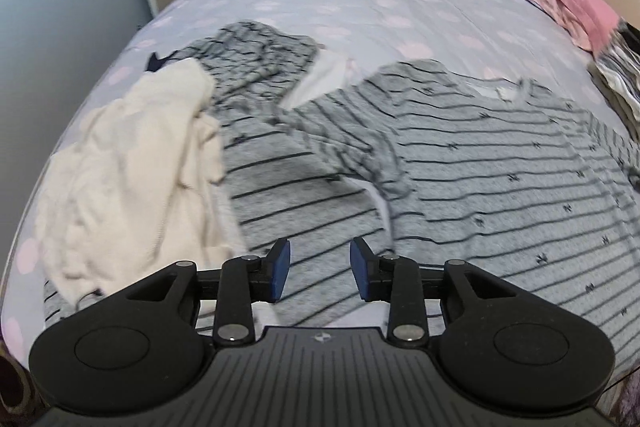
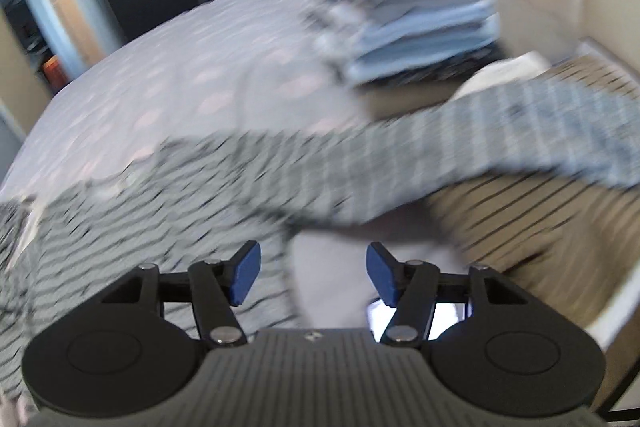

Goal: Fold clothes

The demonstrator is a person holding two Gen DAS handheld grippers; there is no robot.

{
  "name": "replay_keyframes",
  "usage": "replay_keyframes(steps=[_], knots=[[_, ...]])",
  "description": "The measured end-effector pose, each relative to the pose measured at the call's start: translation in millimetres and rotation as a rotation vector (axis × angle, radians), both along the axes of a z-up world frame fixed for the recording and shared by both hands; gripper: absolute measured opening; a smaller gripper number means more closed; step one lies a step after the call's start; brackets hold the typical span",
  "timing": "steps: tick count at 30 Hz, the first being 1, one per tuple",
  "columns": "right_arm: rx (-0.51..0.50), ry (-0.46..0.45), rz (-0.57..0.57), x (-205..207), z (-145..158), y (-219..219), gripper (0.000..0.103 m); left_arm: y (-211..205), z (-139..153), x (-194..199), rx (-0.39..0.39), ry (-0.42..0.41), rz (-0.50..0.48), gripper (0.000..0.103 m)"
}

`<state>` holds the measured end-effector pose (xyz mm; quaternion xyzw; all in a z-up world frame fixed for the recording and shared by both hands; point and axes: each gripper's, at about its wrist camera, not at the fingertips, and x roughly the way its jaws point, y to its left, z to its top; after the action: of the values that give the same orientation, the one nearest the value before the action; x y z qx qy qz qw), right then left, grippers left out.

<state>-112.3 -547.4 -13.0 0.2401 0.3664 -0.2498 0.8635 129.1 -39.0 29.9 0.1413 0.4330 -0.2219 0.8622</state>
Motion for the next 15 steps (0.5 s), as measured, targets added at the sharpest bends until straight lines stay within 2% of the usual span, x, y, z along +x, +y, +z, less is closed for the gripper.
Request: replay_keyframes(steps=[2,4,7,10,15], knots=[[0.026,0.020,0.041,13,-11,14,0.063,6,-2,0,0.001,-0.023,0.006,0.040],[0.021,0.042,0.095,24,-18,29,0.063,12,-6,0,0.000,-0.045,0.014,0.040],[-0.040,0.078,0.197,38,-26,55,0.064,19,-12,0,-0.006,-0.058,0.033,0.043],[-0.095,0.097,0.296,50,-32,81,0.066,25,-19,4,0.000,-0.044,0.061,0.044],[-0.143,0.122,0.427,64,-42,115,0.067,30,-40,11,-0.014,0.054,0.073,0.044]])
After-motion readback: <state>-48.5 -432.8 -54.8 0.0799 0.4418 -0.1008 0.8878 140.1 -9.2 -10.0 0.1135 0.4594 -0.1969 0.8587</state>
